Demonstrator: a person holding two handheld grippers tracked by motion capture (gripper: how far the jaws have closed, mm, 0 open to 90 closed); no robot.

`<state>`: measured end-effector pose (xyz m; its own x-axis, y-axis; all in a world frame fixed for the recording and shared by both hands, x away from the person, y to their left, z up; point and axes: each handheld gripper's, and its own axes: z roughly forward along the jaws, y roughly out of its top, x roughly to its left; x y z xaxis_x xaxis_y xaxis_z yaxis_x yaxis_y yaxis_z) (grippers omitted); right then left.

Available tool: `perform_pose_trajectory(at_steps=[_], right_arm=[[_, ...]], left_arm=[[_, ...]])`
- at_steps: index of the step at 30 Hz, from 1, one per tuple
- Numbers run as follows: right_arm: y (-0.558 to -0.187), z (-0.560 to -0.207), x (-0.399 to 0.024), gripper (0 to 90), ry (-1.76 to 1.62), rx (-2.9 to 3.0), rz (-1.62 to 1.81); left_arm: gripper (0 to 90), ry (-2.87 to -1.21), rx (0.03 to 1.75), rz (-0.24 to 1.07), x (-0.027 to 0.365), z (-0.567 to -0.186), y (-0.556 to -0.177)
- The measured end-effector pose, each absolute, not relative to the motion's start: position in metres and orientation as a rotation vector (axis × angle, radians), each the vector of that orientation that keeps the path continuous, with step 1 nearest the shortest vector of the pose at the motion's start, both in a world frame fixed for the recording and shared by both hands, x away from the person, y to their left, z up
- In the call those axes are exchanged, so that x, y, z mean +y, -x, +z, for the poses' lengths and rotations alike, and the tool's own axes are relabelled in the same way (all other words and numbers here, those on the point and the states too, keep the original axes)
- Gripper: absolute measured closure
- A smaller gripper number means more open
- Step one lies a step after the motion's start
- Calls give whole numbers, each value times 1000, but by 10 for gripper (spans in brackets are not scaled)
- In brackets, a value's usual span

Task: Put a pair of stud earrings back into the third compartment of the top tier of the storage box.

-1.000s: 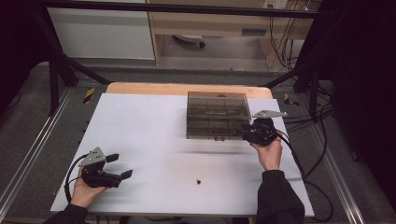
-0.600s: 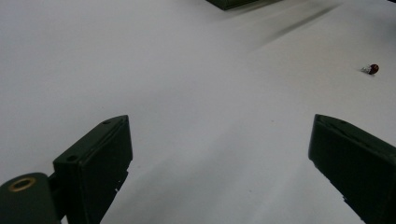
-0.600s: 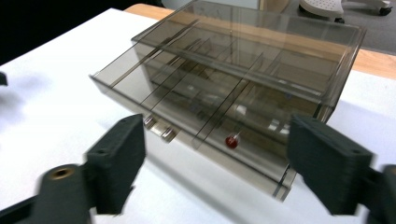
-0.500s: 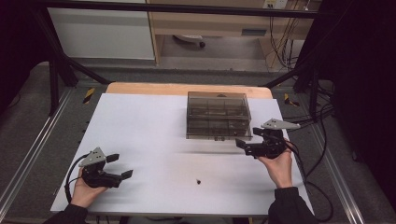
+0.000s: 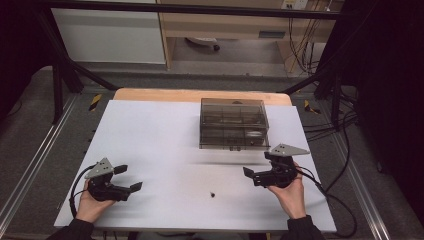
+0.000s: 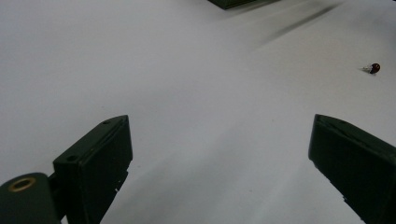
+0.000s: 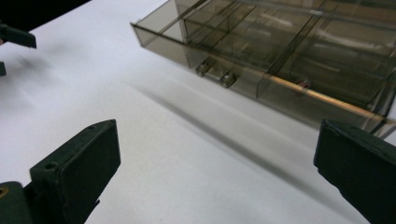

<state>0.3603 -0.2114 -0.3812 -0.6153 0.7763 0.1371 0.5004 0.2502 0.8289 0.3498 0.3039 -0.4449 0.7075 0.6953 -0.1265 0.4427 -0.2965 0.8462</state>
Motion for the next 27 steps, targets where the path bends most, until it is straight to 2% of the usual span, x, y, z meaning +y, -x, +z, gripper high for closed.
perform_pose_trajectory(at_steps=[13, 27], right_arm=[[-355, -412, -180, 6, -1185, 2344, 1287], [-352, -425, -156, 7, -1137, 2416, 1271]], left_arm=[[64, -1945, 873, 326, 304, -445, -350], [64, -1947, 872, 326, 303, -445, -350]])
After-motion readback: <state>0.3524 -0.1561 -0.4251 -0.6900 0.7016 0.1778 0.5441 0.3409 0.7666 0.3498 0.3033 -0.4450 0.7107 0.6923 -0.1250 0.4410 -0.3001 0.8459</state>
